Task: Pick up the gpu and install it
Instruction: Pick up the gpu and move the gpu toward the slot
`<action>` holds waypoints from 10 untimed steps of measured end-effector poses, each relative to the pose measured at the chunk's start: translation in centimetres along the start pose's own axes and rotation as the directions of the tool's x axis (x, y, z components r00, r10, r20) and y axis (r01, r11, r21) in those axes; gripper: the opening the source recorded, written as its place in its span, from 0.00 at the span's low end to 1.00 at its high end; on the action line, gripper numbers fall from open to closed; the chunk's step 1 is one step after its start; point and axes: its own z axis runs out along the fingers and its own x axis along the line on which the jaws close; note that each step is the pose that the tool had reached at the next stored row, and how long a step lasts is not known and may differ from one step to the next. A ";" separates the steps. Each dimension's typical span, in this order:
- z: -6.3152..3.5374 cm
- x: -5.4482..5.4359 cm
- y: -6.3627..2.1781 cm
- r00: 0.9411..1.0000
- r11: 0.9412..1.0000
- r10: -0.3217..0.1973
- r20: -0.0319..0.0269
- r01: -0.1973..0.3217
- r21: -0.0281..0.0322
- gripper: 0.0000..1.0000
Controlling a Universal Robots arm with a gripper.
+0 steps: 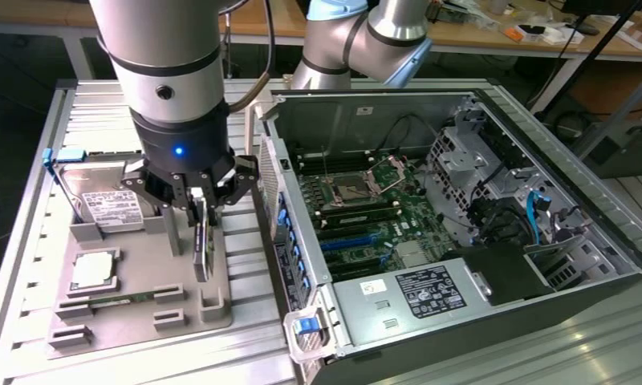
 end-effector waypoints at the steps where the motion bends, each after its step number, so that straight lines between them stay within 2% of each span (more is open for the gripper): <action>1: -0.03 0.0 0.00 1.000 1.000 0.000 0.000 0.000 0.000 0.27; 10: -0.25 0.0 0.01 1.000 1.000 0.002 0.000 -0.002 0.000 0.27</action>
